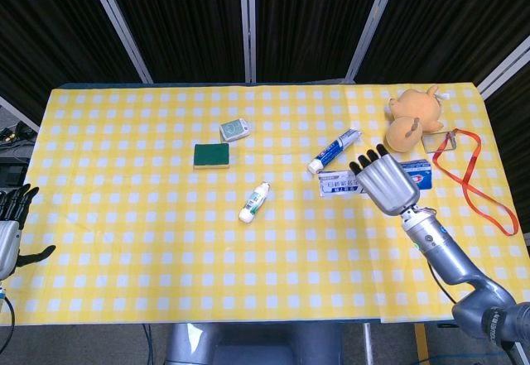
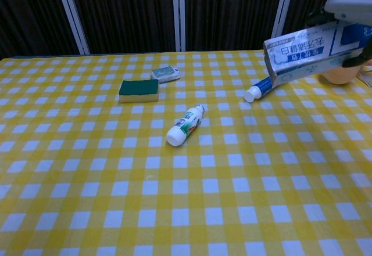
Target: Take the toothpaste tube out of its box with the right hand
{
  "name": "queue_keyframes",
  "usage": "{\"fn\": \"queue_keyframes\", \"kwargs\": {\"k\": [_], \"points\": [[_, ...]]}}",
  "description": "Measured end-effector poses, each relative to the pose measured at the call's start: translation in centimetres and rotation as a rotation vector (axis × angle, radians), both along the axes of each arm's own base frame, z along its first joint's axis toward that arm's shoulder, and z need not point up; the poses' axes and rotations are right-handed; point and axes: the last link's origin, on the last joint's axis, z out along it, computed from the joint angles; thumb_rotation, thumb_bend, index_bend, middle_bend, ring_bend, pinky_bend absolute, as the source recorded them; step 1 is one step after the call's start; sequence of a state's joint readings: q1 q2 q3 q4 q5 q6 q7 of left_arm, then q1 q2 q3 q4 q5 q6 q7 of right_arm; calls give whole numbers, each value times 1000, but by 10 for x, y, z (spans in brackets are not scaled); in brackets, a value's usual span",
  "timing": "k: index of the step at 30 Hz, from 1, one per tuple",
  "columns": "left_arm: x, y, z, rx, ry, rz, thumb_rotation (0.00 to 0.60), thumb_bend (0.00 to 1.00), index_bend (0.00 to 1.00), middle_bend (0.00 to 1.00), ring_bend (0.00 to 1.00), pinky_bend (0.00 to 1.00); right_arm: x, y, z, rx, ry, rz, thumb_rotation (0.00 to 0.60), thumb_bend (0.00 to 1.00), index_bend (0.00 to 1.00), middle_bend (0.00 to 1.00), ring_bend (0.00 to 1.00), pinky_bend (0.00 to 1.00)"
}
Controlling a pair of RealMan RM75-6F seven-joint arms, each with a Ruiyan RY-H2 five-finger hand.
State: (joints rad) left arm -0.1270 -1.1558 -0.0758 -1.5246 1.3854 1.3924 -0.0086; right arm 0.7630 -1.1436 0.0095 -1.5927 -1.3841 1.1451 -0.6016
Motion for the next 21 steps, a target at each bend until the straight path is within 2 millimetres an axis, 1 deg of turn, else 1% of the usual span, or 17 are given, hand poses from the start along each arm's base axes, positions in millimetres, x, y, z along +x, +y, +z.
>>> {"fn": "queue_keyframes", "kwargs": {"k": [3,4,5,6,7,8,9,10,13,16,17,19,21], "points": [[0,0,0,-1,0,1,600,0,0,0,0,0,-5,1,-24,57,-35,-53,600,454,416,467,401,370],[0,0,0,-1,-1,1,600,0,0,0,0,0,-6,1,-32,69,-43,-65,600,416,376,428,380,319],[0,0,0,-1,-2,1,600,0,0,0,0,0,-7,2,-39,80,-48,-77,600,354,328,383,347,267],[-1,1,0,0,-3,1,600,0,0,0,0,0,-8,2,-47,90,-54,-92,600,220,226,284,264,169],[-1,1,1,1,-4,2,600,0,0,0,0,0,-9,2,-53,96,-57,-104,600,93,116,166,158,82],[-1,0,1,2,-4,2,600,0,0,0,0,0,-11,2,-57,99,-58,-118,600,33,60,98,95,45],[-1,0,1,3,-6,3,600,0,0,0,0,0,-13,1,-61,101,-59,-137,600,0,11,29,30,16],[-1,0,2,4,-7,4,600,0,0,0,0,0,-14,1,-63,101,-58,-154,600,0,0,2,5,10],[-2,0,2,2,-9,6,600,0,0,0,0,0,-16,4,-65,106,-67,-211,600,0,0,0,0,10],[-3,0,3,2,-16,5,600,0,0,0,0,0,-12,15,-64,125,-88,-233,600,0,0,0,0,8],[-2,0,3,3,-20,2,600,0,0,0,0,0,-11,20,-60,127,-98,-233,600,0,0,0,0,6],[0,-2,4,5,-28,-10,600,0,0,0,0,0,-10,31,-48,110,-130,-224,600,0,0,0,0,1],[1,-3,5,6,-33,-21,600,0,0,0,0,0,-14,42,-31,66,-171,-203,600,0,0,0,0,0]]}}
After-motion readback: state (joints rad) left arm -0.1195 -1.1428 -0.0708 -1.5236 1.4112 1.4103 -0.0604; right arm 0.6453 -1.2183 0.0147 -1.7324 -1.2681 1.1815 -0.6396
